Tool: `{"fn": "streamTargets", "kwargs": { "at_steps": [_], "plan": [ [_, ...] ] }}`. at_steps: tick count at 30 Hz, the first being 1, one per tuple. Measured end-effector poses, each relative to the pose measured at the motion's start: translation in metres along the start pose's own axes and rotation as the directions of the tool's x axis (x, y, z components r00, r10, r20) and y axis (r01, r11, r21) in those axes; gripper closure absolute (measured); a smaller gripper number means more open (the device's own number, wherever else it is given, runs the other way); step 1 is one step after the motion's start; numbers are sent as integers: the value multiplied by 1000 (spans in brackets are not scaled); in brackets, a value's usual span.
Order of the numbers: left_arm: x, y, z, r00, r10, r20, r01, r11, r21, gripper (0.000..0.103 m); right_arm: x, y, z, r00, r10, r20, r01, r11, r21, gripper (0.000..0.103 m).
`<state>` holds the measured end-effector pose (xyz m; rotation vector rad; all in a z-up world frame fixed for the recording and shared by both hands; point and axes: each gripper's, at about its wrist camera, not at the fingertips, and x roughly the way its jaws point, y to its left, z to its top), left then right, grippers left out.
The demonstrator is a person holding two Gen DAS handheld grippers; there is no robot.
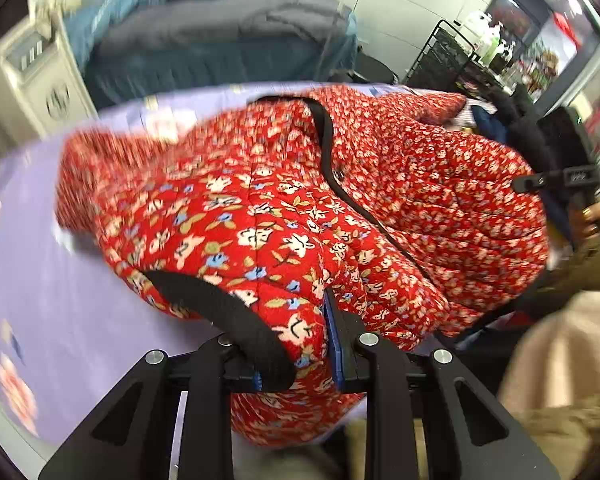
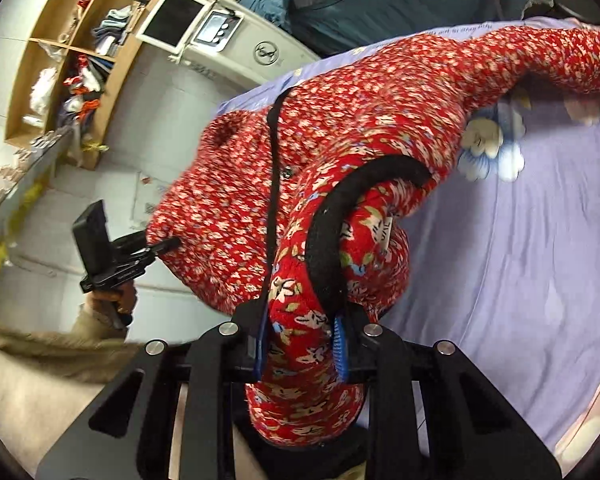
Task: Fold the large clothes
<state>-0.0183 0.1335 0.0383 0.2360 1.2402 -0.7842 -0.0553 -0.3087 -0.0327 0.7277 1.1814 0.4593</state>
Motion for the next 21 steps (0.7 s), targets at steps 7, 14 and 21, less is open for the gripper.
{"fn": "streamTargets", "kwargs": {
  "at_steps": [7,14,21],
  "plan": [
    [93,29,-81,961,5,-276,-42,991,-127,78,51,-59,-68,926,-308,-217,308,951,-34,77],
    [140,50,-111,976,4,-217,-58,968,-244,64,85,-114,-90,913,-322,-250,356,928,107,66],
    [89,90,-109,994,17,-111,-51,949,-310,34,59,-117,-64,899,-374,-229,397,916,62,33]
  ]
}}
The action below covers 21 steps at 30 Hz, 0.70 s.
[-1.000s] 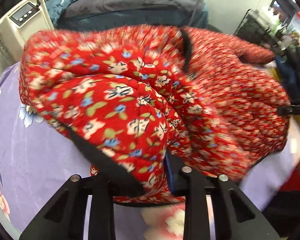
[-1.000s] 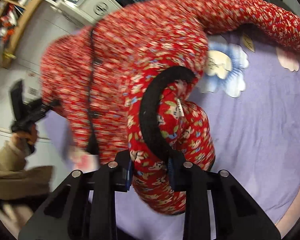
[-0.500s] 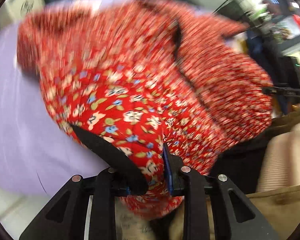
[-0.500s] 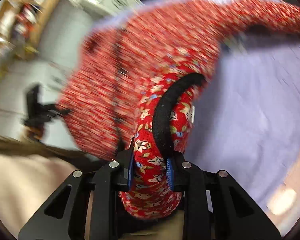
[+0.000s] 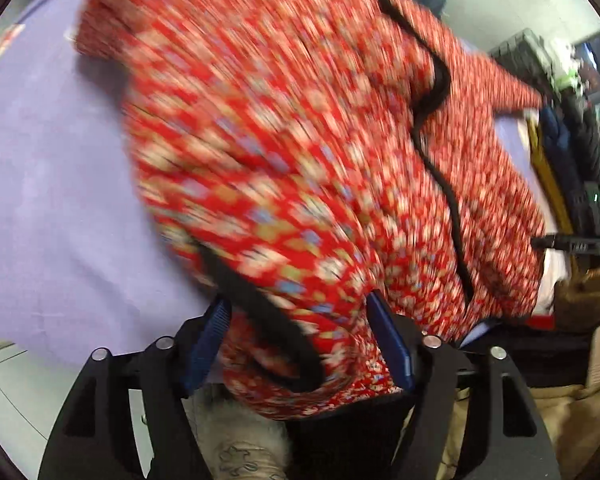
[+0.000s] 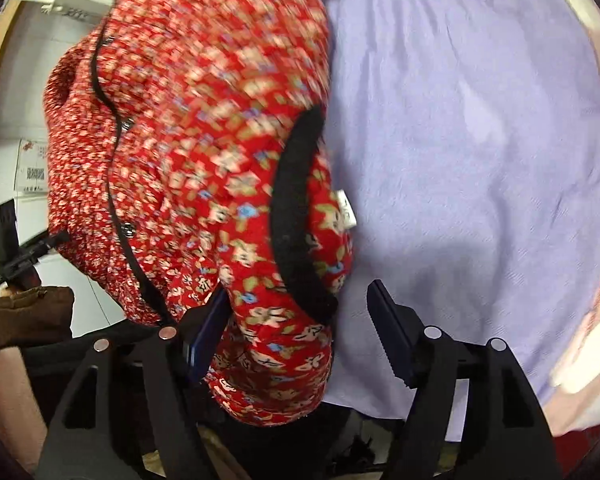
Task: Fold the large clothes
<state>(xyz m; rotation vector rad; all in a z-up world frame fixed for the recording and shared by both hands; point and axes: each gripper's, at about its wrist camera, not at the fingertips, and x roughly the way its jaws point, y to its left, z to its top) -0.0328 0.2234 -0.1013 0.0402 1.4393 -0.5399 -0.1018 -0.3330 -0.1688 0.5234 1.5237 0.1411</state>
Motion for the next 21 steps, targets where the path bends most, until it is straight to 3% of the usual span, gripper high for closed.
{"fn": "streamTargets", "kwargs": {
  "at_steps": [4,6,9,12,16,21],
  "plan": [
    [-54,47,12,990,-12,142,30,992,-123,28,-32,1,23,998,6,61,-5,1000,-26,33],
    [-73,64,30,977,21,214,15,986,-166,25,-44,-5,36,994,40,102,-42,999,15,28],
    [-82,81,63,964,63,257,-4,975,-223,25,-49,-15,56,983,101,153,-119,987,111,27],
    [-64,88,101,965,33,259,40,962,-272,25,-49,-9,76,972,144,185,-174,973,155,28],
    [-21,109,151,974,-32,225,111,931,-348,25,-39,20,88,971,153,183,-177,976,125,28],
    [32,127,195,988,-36,152,104,880,-464,26,-30,54,80,971,151,188,-174,978,112,28]
  ]
}}
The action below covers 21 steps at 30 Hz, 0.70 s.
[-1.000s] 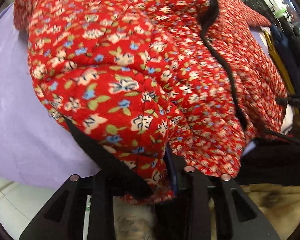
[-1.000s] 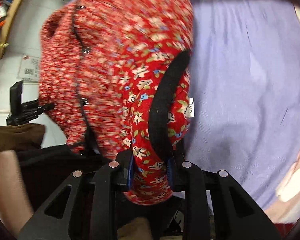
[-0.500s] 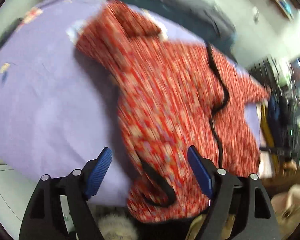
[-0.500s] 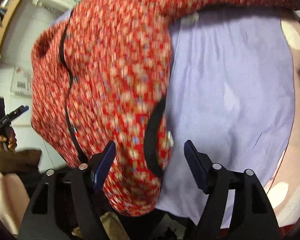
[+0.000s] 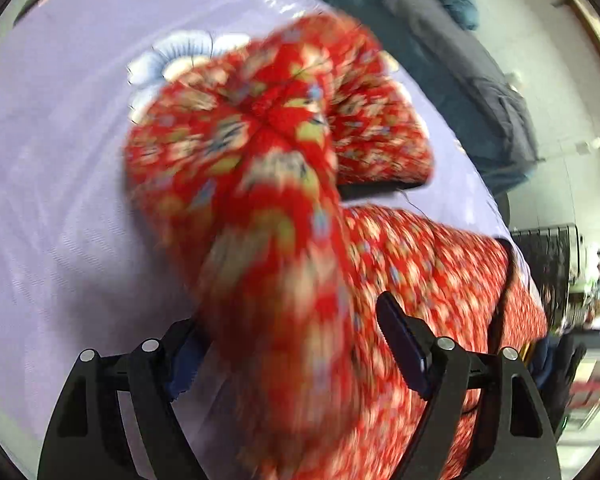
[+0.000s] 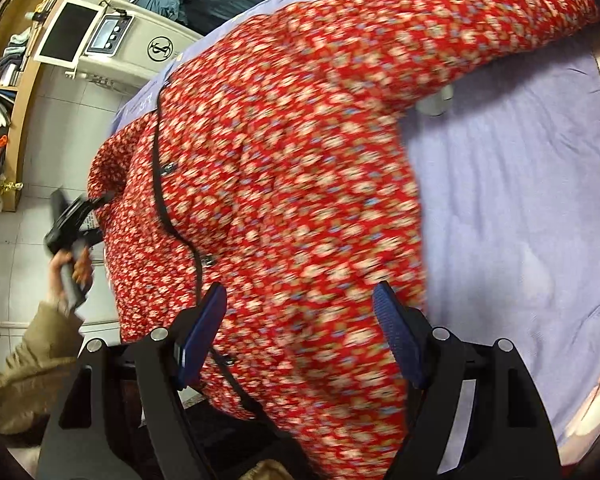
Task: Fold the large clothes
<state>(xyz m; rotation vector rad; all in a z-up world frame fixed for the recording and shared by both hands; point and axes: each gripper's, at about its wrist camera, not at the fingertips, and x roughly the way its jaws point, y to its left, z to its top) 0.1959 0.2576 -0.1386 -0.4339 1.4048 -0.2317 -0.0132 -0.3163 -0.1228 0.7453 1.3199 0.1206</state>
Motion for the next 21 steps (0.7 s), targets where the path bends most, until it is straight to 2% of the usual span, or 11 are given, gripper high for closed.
{"fn": "streamTargets", "kwargs": {
  "at_steps": [2,3,5,8,10,12,16,17,18,20,21],
  "plan": [
    [8,-12,8,1000,3,13,-3,1000,6,35,0,4,-10,1000,-7,13,6,1000,15,28],
    [6,-20,11,999,18,27,-19,999,33,56,0,4,-13,1000,-17,16,17,1000,24,28],
    [-6,-45,13,995,58,76,-67,990,123,81,0,2,-18,998,-54,22,53,998,34,27],
    [-47,-95,9,984,10,178,-64,952,301,86,3,0,-22,995,-95,24,93,994,51,28],
    [-93,-137,-6,966,-85,245,-28,904,427,88,5,1,-21,994,-107,30,105,993,58,28],
    [-144,-179,-33,928,-211,308,8,835,550,89,5,6,-18,993,-110,48,107,993,58,28],
    [-225,-226,-110,789,-457,410,-25,642,766,89,6,22,-5,991,-104,82,101,994,32,28],
    [-226,-222,-120,777,-452,439,-61,639,767,89,7,28,-1,991,-97,91,95,995,21,28],
    [-220,-214,-119,786,-423,450,-69,664,744,89,9,32,1,991,-93,92,92,996,14,27],
    [-190,-177,-95,845,-311,435,-37,777,628,88,15,39,4,993,-85,78,85,996,-2,28],
    [-176,-158,-83,862,-257,437,-39,825,563,85,19,44,4,994,-85,68,87,996,-14,28]
  ]
}}
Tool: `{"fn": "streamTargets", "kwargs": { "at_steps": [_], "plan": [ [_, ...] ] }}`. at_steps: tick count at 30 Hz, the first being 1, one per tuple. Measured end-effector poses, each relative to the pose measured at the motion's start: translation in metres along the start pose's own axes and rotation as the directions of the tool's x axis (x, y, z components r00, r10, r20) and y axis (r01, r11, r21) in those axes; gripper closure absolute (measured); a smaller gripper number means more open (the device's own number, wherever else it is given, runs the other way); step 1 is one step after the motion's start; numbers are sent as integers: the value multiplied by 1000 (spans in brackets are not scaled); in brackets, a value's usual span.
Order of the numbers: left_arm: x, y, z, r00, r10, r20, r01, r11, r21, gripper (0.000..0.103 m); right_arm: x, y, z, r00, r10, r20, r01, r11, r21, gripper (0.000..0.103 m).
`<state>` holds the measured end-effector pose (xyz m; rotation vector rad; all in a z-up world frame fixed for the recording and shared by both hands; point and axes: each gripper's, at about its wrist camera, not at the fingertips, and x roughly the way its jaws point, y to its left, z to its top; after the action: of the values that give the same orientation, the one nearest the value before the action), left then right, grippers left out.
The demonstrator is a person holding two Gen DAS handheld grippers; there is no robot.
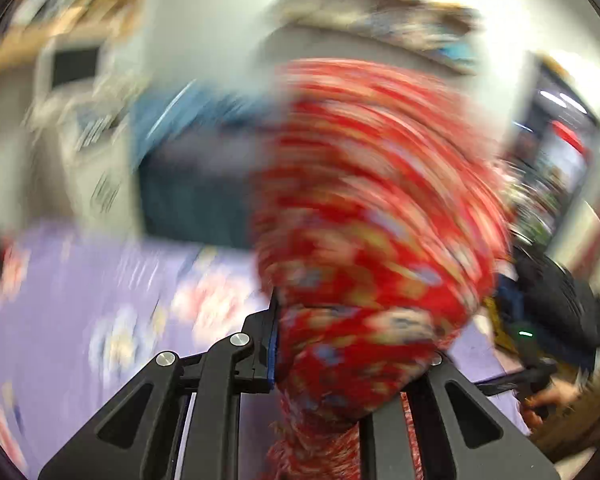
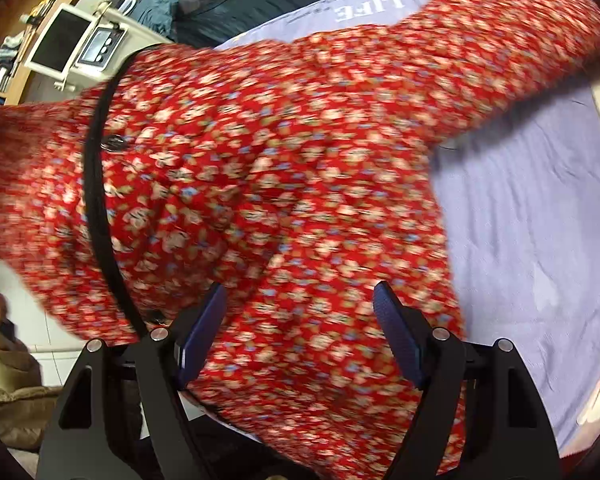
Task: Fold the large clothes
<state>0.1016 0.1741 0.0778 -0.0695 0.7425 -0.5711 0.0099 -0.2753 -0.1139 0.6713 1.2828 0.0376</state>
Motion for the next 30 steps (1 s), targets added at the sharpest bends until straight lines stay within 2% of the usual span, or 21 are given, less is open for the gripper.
{"fn": "streamTargets", "kwargs": {
  "at_steps": [1,2,3,5,6,7,8,9,11,13,15,17,18,20,23,25,27,28,29,30],
  "plan": [
    [21,30,-12,995,82,-59,-86,994,-74,84,3,3,0,1000,-6,-5,6,1000,-11,28],
    [48,61,-25,974,159,-163,-182,973,-139,82,7,7,-1,1000,-17,-15,16,1000,-24,28],
    [66,85,-35,951,194,-242,-240,955,-176,82,11,10,-2,997,7,-78,-14,996,-89,27],
    [105,122,-56,903,201,-380,-307,920,-244,81,17,14,-5,995,2,-103,-12,995,-100,28],
    [126,139,-70,868,192,-458,-339,903,-264,75,18,15,-6,994,0,-108,-12,994,-110,28],
    [139,149,-82,835,200,-512,-375,888,-266,69,17,18,-7,994,-5,-108,-8,993,-120,28],
    [145,158,-87,823,194,-533,-389,878,-280,52,17,20,-8,994,-13,-106,-1,991,-134,28],
    [146,166,-99,819,177,-545,-399,859,-321,36,14,23,-8,995,-21,-100,5,988,-153,28],
    [137,181,-105,831,181,-525,-414,833,-367,23,5,26,-4,996,-25,-87,9,984,-180,28],
    [125,189,-115,831,159,-534,-410,823,-393,16,0,26,6,997,-38,-72,23,981,-194,28],
    [110,193,-128,840,80,-537,-350,836,-423,16,-6,23,25,997,-54,-50,43,978,-202,28],
    [95,192,-135,841,45,-539,-301,866,-398,16,-10,18,51,998,-61,-30,54,980,-190,28],
    [86,190,-138,836,47,-546,-281,892,-354,16,-10,13,61,998,-58,-27,52,982,-180,27],
    [72,192,-144,832,72,-550,-273,916,-293,16,-8,7,85,999,-42,-23,38,989,-146,27],
    [51,206,-152,823,65,-564,-259,927,-270,14,3,11,118,999,-30,-21,27,992,-123,27],
    [42,216,-158,796,133,-590,-312,926,-211,14,13,16,138,999,-32,-27,28,992,-127,28],
    [28,231,-161,763,234,-602,-397,905,-153,14,26,26,157,999,-32,-39,26,989,-145,27],
    [23,242,-160,751,273,-601,-447,880,-158,15,33,31,168,999,-33,-43,26,988,-150,27],
    [20,250,-157,751,285,-595,-473,862,-184,17,42,37,181,998,-30,-55,21,987,-158,27],
    [14,261,-147,779,274,-564,-480,840,-254,19,50,42,191,997,-31,-66,20,986,-167,27]
  ]
}}
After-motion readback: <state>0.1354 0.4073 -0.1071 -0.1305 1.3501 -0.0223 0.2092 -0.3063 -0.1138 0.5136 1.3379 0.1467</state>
